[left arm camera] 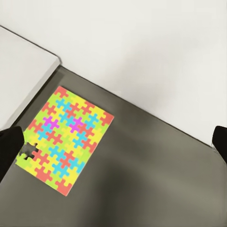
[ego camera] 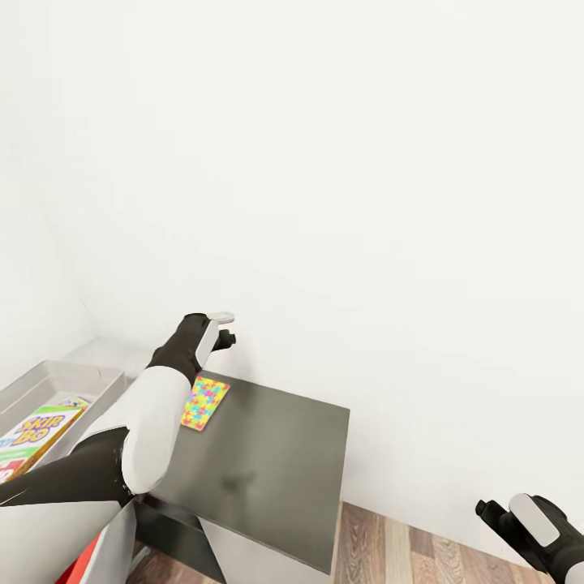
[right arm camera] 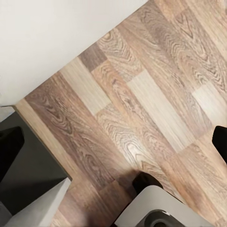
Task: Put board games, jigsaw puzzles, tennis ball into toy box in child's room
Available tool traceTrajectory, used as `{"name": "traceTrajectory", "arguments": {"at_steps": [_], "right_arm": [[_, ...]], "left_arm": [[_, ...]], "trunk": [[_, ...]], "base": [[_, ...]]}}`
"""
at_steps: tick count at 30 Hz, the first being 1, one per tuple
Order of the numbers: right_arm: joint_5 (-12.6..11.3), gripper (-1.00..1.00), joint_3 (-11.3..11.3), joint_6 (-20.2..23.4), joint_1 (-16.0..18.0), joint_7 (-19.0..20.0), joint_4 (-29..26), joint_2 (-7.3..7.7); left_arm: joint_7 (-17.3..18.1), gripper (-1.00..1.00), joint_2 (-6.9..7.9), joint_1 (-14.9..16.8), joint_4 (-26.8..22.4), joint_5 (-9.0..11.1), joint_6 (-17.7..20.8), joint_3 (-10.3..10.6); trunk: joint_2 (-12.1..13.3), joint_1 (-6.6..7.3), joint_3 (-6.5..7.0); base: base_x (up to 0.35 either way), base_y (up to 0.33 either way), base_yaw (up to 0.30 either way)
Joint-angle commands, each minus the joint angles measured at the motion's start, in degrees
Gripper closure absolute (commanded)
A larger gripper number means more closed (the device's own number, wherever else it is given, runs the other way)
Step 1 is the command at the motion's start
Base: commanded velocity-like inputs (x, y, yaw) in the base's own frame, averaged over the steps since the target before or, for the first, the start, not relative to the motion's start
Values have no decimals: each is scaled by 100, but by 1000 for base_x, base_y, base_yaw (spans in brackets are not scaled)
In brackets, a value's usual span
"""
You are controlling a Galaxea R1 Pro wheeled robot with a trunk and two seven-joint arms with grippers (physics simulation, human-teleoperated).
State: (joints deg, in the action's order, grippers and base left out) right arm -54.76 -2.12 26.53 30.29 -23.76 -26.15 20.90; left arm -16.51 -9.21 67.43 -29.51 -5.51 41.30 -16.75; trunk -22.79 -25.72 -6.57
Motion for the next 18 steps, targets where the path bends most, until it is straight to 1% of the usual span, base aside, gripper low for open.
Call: {"name": "traceTrajectory", "arguments": {"at_steps": [1, 6, 15, 18], "right_arm": [[-45, -100, -9, 19, 3, -44, -13, -7], [-39, -100, -8, 19, 2, -42, -13, -37], [-36, -100, -8, 19, 1, -46, -13, -50], [-35, -100, -10, 19, 2, -48, -13, -54]], "left_arm": [[17, -100, -9, 7, -10, -55, 27, -42], [17, -100, -10, 7, -17, -56, 27, -39], [17, -100, -8, 7, -20, -56, 41, -39], [17, -100, -11, 7, -20, -55, 39, -39]], "trunk": [[-12, -6, -13], [-12, -6, -13], [-12, -6, -13], [-12, -6, -13]], "base": [[214, -1, 0], [206, -1, 0], [62, 2, 0], [162, 68, 0]]}}
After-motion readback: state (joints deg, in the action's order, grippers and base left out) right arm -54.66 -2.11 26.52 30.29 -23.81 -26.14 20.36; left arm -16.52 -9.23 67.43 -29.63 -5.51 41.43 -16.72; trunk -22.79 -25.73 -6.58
